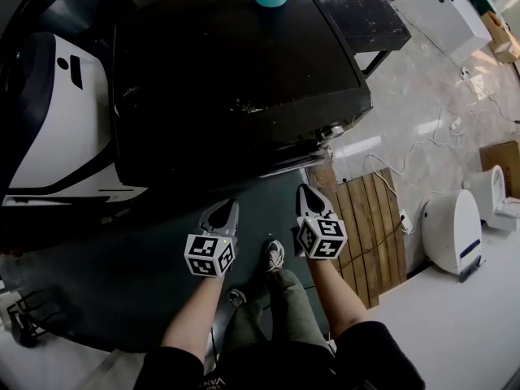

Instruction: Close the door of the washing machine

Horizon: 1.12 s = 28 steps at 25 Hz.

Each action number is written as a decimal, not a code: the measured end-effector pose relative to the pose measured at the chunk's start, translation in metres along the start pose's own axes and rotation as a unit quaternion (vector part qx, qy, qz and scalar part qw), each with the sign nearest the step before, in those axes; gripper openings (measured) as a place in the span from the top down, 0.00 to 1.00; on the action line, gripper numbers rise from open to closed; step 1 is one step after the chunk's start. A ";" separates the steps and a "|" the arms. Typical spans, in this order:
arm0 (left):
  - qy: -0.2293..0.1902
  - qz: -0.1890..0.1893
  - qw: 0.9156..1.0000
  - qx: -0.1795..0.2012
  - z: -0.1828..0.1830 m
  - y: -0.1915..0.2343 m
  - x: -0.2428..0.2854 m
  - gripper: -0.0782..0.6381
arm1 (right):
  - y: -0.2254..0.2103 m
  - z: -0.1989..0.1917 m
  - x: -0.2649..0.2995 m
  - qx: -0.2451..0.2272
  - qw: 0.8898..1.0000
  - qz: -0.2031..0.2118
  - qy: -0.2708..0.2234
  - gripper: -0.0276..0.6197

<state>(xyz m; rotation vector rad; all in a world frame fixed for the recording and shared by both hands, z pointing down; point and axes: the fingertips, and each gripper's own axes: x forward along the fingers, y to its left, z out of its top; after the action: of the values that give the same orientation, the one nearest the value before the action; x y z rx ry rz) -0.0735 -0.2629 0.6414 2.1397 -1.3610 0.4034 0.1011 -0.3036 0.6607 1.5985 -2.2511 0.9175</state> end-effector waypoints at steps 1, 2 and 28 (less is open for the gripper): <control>-0.003 -0.003 1.000 0.000 0.001 -0.002 -0.008 0.87 | 0.004 0.002 -0.009 0.001 1.000 -0.002 -0.005 0.95; -0.006 -0.005 1.000 0.001 0.001 -0.004 -0.016 0.87 | 0.009 0.003 -0.018 0.001 1.000 -0.003 -0.011 0.95; -0.081 -0.081 0.990 0.088 -0.023 -0.068 -0.257 0.88 | 0.145 -0.021 -0.284 -0.070 0.989 -0.025 -0.128 0.96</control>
<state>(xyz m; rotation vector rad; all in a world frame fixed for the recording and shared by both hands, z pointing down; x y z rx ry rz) -0.1236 -0.0396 0.5035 2.4551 -1.2666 0.3001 0.0728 -0.0429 0.4774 1.7864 -2.3672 0.5538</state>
